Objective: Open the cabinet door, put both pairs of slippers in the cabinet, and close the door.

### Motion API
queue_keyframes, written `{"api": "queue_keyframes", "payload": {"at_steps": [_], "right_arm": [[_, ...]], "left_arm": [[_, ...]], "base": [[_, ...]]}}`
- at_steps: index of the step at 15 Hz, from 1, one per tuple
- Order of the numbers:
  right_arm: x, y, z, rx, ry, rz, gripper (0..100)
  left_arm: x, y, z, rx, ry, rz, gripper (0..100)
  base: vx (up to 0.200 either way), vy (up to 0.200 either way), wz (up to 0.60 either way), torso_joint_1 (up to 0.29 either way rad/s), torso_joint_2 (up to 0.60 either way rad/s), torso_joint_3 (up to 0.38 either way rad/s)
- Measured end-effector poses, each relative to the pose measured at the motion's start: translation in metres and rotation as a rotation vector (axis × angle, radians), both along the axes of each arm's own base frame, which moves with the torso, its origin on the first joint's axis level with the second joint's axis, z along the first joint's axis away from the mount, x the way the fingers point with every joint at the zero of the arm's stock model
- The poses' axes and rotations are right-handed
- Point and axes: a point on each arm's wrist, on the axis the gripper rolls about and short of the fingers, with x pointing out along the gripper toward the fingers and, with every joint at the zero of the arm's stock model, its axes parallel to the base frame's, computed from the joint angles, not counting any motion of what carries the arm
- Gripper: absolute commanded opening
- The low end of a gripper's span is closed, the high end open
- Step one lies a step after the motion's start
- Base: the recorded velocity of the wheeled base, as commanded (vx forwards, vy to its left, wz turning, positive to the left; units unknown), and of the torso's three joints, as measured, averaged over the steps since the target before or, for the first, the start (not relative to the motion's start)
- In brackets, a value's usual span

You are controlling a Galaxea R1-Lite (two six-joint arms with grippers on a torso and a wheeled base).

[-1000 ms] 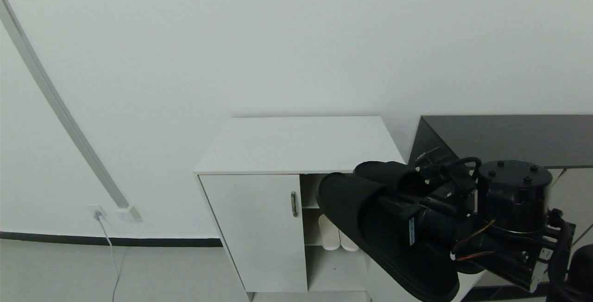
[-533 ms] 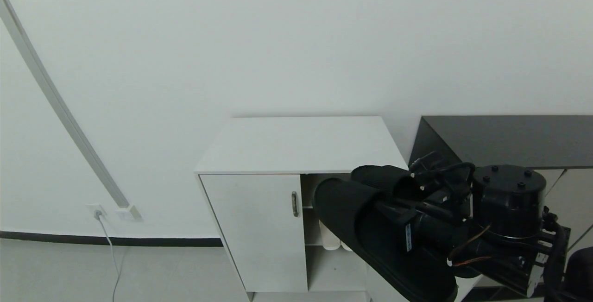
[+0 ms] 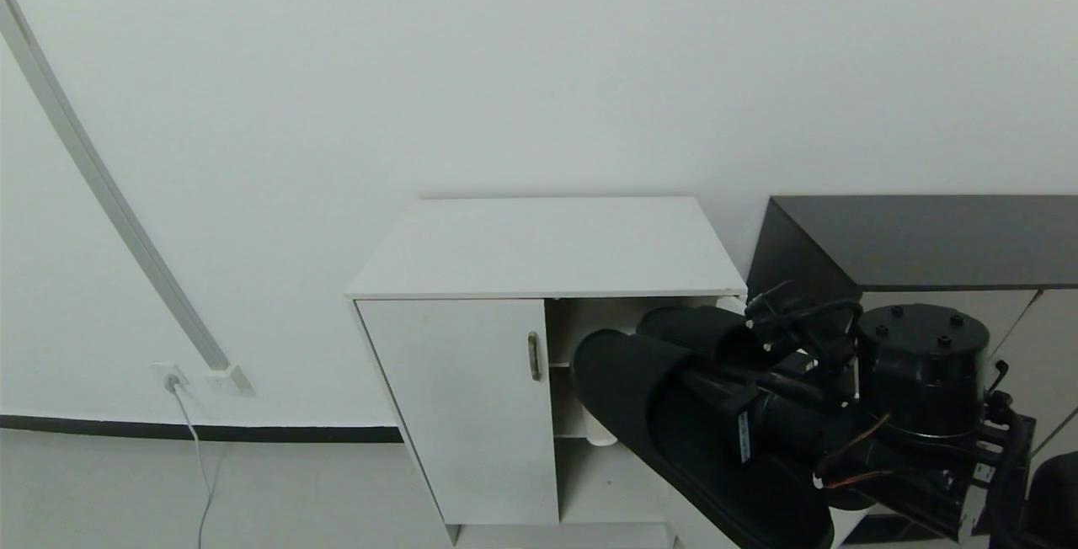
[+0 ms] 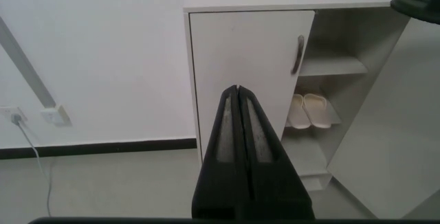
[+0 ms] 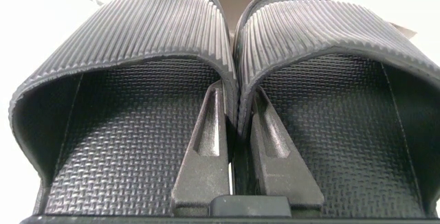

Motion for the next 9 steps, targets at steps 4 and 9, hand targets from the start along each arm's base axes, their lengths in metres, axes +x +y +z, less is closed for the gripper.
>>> {"api": "queue_keyframes", "payload": {"at_steps": [4, 9], "right_arm": [[-0.0004, -0.0001, -0.0009, -0.002, 0.003, 0.001, 0], [-0.0016, 0.0004, -0.0015, -0.005, 0.005, 0.005, 0]], "left_arm": [[0.0000, 0.0000, -0.0001, 0.000, 0.001, 0.000, 0], [0.0000, 0.0000, 0.0000, 0.000, 0.000, 0.000, 0]], "base": [[0.000, 0.000, 0.00, -0.223, 0.51, 0.290], [0.000, 0.000, 0.00, -0.220, 0.54, 0.326]]}}
